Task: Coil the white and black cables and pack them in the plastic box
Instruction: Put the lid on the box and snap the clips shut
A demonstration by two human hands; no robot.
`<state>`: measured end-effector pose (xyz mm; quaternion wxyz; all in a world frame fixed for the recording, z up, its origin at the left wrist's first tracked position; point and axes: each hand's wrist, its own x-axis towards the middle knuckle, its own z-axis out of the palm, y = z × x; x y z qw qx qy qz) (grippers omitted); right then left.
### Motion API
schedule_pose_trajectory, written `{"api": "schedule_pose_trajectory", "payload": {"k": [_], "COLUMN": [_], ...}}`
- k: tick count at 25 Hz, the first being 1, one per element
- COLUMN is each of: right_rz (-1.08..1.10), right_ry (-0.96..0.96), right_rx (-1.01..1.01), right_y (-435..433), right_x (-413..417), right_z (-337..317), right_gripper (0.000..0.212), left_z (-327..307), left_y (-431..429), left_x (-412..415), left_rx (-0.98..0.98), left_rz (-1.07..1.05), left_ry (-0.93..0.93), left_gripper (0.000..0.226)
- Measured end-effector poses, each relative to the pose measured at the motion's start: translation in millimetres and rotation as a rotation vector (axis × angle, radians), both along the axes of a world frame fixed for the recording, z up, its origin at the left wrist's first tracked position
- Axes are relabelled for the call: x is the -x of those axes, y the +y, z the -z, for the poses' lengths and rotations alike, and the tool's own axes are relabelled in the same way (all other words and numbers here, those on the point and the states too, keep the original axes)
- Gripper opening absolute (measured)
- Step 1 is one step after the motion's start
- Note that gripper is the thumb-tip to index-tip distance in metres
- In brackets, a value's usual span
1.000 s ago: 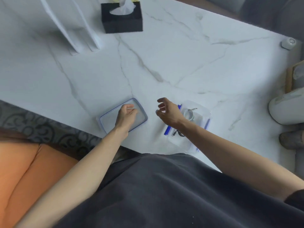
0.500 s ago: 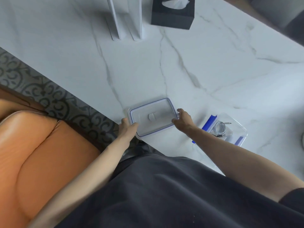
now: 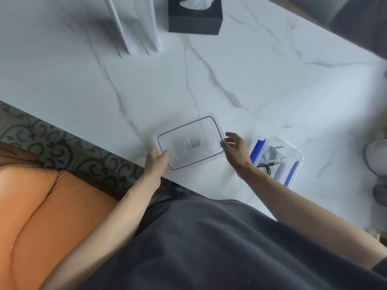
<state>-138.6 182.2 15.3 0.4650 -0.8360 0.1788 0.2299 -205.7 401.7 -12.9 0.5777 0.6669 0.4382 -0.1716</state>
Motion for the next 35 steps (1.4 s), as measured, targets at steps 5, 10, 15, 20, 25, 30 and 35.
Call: {"api": "schedule_pose_trajectory", "payload": {"k": [5, 10, 15, 20, 25, 30, 35], "right_rz": [0.249, 0.405, 0.495, 0.547, 0.464, 0.531, 0.490], "right_ry": [-0.235, -0.381, -0.491, -0.297, -0.151, -0.063, 0.010], "right_rx": [-0.146, -0.155, -0.167, -0.158, -0.183, -0.080, 0.033], "right_y": [-27.2, -76.0, -120.1, -174.7, -195.4, -199.2, -201.3], "right_x": [13.5, 26.8, 47.4, 59.4, 70.9, 83.7, 90.7], "right_z": [-41.4, -71.5, -90.3, -77.2, -51.4, -23.6, -6.1], "right_gripper": [0.020, 0.022, 0.021, 0.038, 0.044, 0.033, 0.038], "left_z": [-40.6, -83.5, -106.3, -109.1, -90.8, -49.7, -35.2], "left_y": [-26.9, -81.6, -139.5, -192.0, -239.3, -264.4, -274.7], "left_x": [-33.6, -68.8, -89.9, -104.2, -97.1, -88.1, -77.9], "left_rx": [0.396, 0.693, 0.916, 0.938, 0.701, 0.120, -0.126], "left_rz": [-0.152, -0.254, -0.164, 0.111, 0.369, 0.703, 0.904], "left_ry": [-0.093, -0.109, -0.232, -0.259, -0.267, -0.280, -0.246], "left_gripper": [0.049, 0.076, 0.013, 0.022, 0.023, 0.048, 0.079]}}
